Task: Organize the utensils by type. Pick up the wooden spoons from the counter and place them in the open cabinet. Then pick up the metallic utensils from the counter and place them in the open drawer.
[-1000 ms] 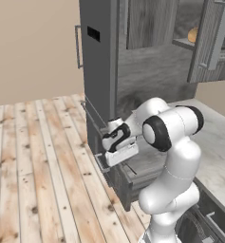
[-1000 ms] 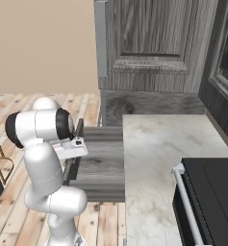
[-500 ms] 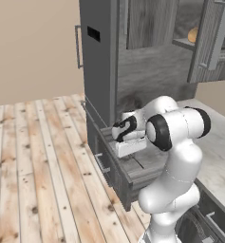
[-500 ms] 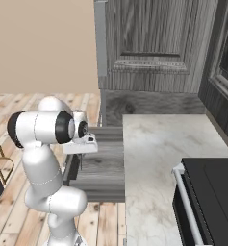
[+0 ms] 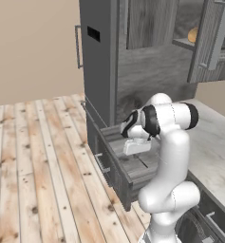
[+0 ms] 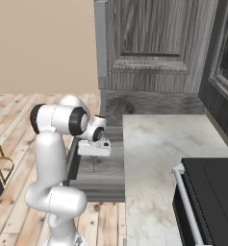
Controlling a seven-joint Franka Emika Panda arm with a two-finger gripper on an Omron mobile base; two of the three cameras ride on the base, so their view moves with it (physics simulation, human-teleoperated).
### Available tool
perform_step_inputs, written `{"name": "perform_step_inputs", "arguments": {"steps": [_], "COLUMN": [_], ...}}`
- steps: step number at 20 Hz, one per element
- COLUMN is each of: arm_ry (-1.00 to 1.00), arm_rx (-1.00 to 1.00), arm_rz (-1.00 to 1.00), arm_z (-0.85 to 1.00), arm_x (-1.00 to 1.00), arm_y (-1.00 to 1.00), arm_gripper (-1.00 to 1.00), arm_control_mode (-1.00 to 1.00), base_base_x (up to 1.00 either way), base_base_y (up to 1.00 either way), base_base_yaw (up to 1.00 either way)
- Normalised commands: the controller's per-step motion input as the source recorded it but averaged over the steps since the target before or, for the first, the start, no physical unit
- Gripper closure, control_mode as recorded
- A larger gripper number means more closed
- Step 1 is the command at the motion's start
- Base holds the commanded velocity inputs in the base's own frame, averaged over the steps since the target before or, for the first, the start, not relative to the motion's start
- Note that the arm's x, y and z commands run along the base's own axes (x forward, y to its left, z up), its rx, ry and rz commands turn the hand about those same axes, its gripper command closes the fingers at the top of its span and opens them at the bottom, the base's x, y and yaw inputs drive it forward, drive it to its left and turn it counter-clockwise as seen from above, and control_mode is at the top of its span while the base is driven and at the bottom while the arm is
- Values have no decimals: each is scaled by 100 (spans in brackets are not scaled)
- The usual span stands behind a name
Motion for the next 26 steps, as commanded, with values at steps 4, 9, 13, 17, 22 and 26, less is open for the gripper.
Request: {"name": "perform_step_inputs", "arguments": {"steps": [4, 9, 13, 17, 22, 26], "arm_ry": [0, 0, 0, 4, 2, 0], "arm_rx": [5, 0, 0, 0, 0, 0], "arm_rz": [-1, -3, -4, -2, 0, 0], "arm_z": [-45, -59, -54, -53, -42, -23], "arm_x": [38, 40, 44, 61, 50, 29], "arm_y": [1, 6, 27, 14, 2, 0], "arm_gripper": [100, 100, 100, 100, 100, -100], "arm_control_mode": [-100, -100, -100, -100, -100, -100], "base_base_x": [0, 0, 0, 0, 0, 0], "base_base_y": [0, 0, 0, 0, 0, 0], "base_base_yaw": [0, 0, 0, 0, 0, 0]}}
